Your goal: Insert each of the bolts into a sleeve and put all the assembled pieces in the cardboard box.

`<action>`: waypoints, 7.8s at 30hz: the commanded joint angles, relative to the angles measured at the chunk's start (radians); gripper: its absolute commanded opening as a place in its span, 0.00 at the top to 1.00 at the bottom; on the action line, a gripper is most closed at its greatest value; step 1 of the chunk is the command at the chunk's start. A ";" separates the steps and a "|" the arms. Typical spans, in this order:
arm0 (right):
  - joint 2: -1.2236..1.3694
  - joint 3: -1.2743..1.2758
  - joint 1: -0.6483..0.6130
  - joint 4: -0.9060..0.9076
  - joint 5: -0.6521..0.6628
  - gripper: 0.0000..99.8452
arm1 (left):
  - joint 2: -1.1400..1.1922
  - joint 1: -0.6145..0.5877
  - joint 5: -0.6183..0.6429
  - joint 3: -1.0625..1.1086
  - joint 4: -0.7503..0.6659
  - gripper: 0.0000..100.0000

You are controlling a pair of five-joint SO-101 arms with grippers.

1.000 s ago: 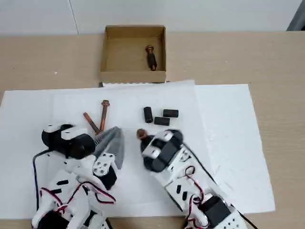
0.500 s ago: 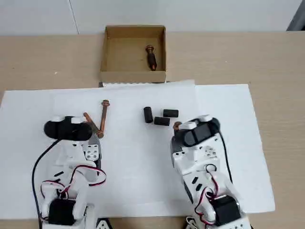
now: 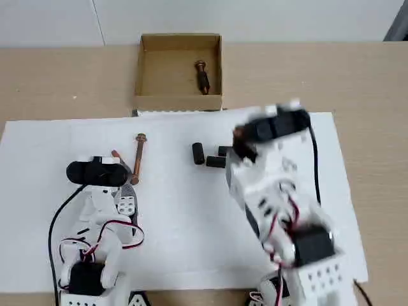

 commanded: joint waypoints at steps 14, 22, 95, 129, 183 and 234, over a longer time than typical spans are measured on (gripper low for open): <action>0.984 -1.017 0.031 -0.008 0.025 1.00 | -0.008 -0.005 -0.003 0.058 -0.023 0.99; 1.354 -1.344 0.044 -0.056 0.262 1.00 | -0.008 -0.005 -0.003 0.101 -0.054 0.99; 1.960 -2.406 0.015 0.730 0.361 0.98 | -0.008 -0.002 -0.003 0.114 -0.097 0.99; 1.693 -1.557 -0.102 0.656 -0.003 0.94 | -0.008 -0.002 -0.003 0.114 -0.097 0.99; 1.804 -1.659 -0.151 0.680 -0.038 1.00 | -0.008 0.003 -0.003 0.114 -0.097 0.99; -0.133 0.117 0.239 0.398 0.106 1.00 | -0.002 -0.005 -0.008 -0.211 0.110 0.99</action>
